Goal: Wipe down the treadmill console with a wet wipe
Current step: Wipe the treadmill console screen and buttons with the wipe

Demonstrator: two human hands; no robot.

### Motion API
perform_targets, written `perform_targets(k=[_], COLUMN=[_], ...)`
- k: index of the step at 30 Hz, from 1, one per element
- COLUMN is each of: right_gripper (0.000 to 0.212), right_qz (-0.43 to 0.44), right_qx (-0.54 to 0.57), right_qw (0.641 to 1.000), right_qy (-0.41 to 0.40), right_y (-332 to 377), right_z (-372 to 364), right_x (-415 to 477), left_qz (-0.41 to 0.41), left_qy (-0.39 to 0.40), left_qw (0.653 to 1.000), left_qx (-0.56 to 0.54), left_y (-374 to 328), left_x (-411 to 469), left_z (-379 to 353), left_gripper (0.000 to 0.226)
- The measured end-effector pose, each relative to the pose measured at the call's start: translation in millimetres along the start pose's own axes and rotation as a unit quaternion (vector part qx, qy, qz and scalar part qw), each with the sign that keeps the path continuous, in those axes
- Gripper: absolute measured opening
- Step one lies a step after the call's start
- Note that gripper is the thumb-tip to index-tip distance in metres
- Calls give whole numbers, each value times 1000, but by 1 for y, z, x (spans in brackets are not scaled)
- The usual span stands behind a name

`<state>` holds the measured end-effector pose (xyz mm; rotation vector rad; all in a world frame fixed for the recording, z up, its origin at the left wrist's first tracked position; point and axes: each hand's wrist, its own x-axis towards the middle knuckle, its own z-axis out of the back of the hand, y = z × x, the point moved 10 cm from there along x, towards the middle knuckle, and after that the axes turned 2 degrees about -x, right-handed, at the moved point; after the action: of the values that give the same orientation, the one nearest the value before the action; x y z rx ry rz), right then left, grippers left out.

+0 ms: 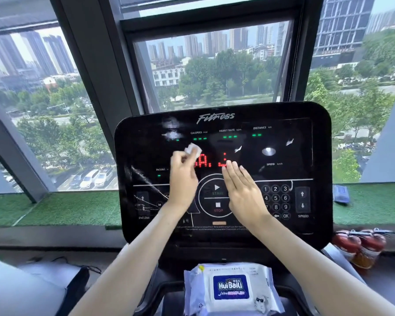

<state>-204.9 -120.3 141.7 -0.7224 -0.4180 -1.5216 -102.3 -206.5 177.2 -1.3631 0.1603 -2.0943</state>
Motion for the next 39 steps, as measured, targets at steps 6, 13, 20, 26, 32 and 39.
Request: perform_targets(k=[6, 13, 20, 26, 32, 39], right_gripper=[49, 67, 68, 68, 69, 67], right_qz=[10, -67, -47, -36, -38, -43], right_qx=[61, 25, 10, 8, 8, 22], right_qw=[997, 997, 999, 999, 999, 999], right_qy=[-44, -14, 1, -11, -11, -20], right_y=[-23, -64, -64, -67, -66, -66], right_z=[29, 33, 25, 22, 19, 23], right_x=[-2, -5, -4, -5, -6, -6], left_qz=[-118, -132, 93, -101, -154, -51], left_qy=[76, 64, -98, 56, 77, -2], left_qw=[990, 989, 990, 993, 985, 999], left_qx=[-6, 19, -27, 2, 20, 7], left_y=[-27, -54, -16, -49, -82, -54], left_x=[4, 11, 39, 48, 35, 60], left_z=[-19, -37, -3, -33, -50, -24], left_gripper=[48, 57, 49, 52, 40, 43])
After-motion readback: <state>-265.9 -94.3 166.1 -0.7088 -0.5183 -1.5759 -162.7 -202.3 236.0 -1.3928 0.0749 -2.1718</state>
